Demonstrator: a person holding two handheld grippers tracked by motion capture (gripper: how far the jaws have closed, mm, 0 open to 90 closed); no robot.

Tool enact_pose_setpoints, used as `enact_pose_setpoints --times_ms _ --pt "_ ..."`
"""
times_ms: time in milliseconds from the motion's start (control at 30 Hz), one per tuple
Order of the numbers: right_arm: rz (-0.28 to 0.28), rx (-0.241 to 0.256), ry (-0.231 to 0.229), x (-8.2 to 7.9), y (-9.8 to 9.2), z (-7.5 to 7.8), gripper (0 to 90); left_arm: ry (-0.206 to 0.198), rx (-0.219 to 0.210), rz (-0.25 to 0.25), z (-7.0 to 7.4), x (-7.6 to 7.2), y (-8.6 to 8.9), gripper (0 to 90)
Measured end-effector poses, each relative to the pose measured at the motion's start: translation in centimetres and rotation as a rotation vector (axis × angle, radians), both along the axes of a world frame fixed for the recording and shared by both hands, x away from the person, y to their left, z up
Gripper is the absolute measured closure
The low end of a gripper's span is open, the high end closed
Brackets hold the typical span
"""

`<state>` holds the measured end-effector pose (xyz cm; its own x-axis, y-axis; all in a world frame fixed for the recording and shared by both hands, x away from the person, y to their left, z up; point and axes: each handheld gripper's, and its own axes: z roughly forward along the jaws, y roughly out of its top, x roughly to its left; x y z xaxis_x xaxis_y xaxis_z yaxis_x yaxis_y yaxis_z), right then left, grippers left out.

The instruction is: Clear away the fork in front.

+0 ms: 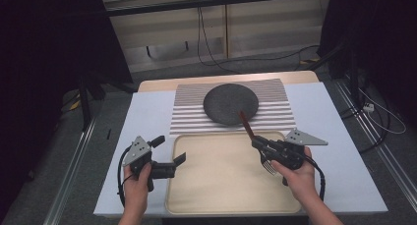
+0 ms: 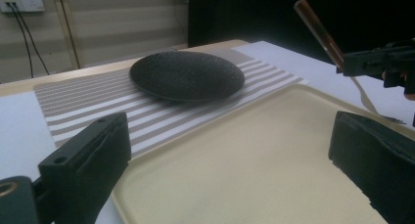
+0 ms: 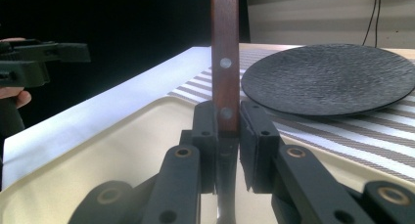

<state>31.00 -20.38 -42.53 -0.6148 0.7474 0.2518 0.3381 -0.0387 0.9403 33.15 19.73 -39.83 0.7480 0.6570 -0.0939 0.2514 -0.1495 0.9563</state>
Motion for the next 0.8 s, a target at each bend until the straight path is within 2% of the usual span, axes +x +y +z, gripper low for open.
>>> enact_pose_setpoints --times_ms 100,467,633,800 --pt "0.01 -0.015 -0.004 0.0 0.4 0.0 78.3 0.002 0.003 -0.009 0.0 0.1 -0.4 2.3" --pt "0.04 -0.018 -0.018 -0.1 1.5 -0.1 78.2 0.016 0.005 -0.048 0.1 0.7 -2.7 2.3" --pt "0.058 -0.028 -0.014 -0.1 2.1 -0.4 78.3 0.024 0.023 -0.081 0.0 1.0 -4.2 2.3" --pt "0.068 -0.031 -0.01 -0.1 2.5 -0.5 78.2 0.036 0.015 -0.1 -0.1 1.2 -5.3 2.6"
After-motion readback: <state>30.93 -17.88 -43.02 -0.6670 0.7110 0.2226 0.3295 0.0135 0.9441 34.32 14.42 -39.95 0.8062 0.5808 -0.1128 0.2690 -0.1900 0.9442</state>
